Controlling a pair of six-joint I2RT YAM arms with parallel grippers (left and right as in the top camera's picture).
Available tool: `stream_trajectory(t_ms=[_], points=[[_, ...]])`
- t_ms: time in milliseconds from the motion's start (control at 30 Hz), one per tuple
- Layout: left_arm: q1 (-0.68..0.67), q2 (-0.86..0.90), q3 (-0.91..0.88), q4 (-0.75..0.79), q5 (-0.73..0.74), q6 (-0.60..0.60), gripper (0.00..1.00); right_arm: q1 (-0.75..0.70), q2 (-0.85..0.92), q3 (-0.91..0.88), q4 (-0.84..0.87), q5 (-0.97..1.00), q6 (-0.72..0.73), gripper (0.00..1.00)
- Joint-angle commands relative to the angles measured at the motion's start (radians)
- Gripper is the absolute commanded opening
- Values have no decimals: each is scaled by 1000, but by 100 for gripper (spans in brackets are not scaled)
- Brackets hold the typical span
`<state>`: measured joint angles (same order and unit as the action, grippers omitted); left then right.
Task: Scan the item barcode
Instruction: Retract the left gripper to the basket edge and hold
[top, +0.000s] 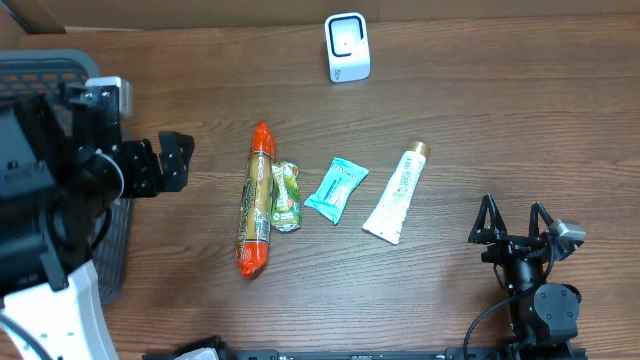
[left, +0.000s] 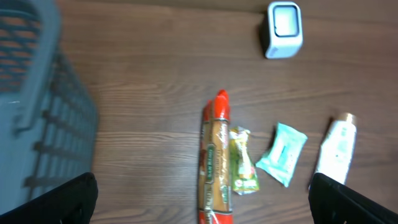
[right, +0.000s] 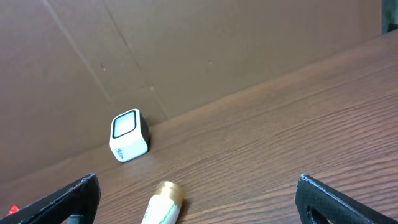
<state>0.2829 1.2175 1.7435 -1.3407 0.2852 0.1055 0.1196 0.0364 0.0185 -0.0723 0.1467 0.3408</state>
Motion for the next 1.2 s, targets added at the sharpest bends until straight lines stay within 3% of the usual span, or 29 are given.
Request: stream_trajectory(t_ms=[0, 367, 533, 1167], points=[[-2, -16, 9, 7, -79, -39, 99, 5, -3, -10, 3, 10, 6, 100], [-2, 61, 8, 6, -97, -34, 100, 5, -3, -10, 3, 10, 6, 100], [-2, 116, 8, 6, -297, 6, 100, 5, -3, -10, 3, 10, 6, 100], [-2, 168, 8, 10, -296, 18, 100, 5, -3, -10, 3, 10, 6, 100]])
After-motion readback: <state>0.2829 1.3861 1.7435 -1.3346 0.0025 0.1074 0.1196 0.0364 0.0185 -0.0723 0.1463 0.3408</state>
